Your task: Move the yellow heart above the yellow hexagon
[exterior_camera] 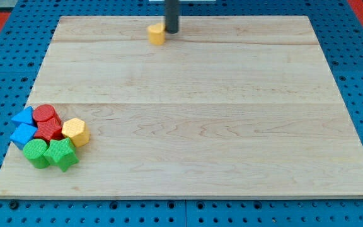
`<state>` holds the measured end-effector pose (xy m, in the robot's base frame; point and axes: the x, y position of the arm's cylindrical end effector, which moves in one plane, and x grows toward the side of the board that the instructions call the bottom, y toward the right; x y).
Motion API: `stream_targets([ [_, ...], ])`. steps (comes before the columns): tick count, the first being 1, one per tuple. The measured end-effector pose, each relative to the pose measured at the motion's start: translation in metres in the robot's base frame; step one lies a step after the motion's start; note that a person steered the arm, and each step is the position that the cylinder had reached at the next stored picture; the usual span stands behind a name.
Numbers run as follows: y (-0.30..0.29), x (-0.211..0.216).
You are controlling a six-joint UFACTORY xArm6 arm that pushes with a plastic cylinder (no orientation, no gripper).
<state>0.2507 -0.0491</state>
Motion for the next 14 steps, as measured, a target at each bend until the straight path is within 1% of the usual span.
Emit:
stream_targets([
  [1,-0.055,0.033],
  [2,-0.048,0.010],
  [3,-0.091,0.037],
  [4,-0.123,0.050],
  [5,-0.156,0.049],
  [6,-0.183,0.072],
  [9,-0.180,0.201],
  [10,-0.176,0.198],
  [11,-0.167,0.149],
  [12,-0.145,0.140],
  [13,-0.104,0.179],
  [14,-0.098,0.206],
])
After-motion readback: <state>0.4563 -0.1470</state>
